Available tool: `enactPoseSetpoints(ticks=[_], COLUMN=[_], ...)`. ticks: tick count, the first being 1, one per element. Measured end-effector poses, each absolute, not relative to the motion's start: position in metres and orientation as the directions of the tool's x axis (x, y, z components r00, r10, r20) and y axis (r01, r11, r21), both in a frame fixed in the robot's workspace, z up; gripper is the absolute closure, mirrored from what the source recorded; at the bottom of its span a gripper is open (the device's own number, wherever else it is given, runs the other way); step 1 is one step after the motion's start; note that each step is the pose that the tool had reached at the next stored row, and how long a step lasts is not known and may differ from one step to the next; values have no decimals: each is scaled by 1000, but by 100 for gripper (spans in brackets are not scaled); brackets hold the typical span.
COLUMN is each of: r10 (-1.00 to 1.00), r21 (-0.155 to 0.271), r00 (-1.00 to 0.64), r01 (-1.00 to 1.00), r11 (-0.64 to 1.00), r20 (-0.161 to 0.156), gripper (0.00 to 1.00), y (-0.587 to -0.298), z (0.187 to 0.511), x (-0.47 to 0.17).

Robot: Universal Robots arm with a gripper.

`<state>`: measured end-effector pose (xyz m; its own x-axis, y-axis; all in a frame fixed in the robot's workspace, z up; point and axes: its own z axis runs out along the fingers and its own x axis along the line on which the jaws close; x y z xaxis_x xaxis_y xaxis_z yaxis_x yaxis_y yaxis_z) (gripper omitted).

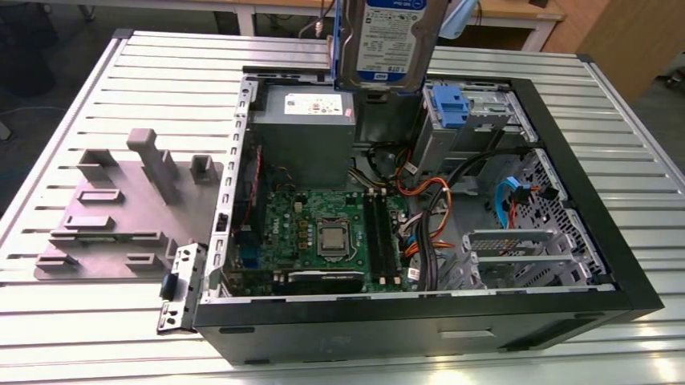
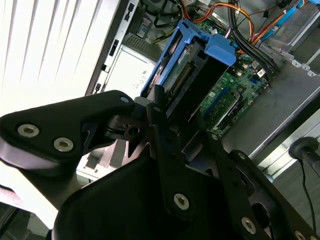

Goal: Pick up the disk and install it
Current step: 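Pick up the disk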

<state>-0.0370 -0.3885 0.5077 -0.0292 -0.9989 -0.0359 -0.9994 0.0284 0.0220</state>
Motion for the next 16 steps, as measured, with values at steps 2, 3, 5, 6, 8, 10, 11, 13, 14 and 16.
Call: enactPoseSetpoints(ticks=[2,3,5,6,8,10,11,13,14,16], r10=[-999,-999,-999,-999,-999,-999,-999,-999,-999,-999], r21=[22,22,22,22,22,22,22,22,22,22], r00=[-29,-29,-29,-29,-29,-29,-29,-29,-29,-29], r01=[-999,-999,-999,-999,-999,-999,-999,-999,-999,-999], r11=[29,29,29,29,29,29,29,29,29,29], r20=[-36,-36,-36,-36,-36,-36,-36,-36,-36,-36], gripper=[65,65,65,65,65,65,65,65,65,65], y=[-390,-391,-393,-394,-396,-398,-399,-400,-401,-403], z=[508,508,508,508,508,508,508,508,508,508], x=[-37,-37,-37,-37,-37,-37,-37,-37,-37,-37])
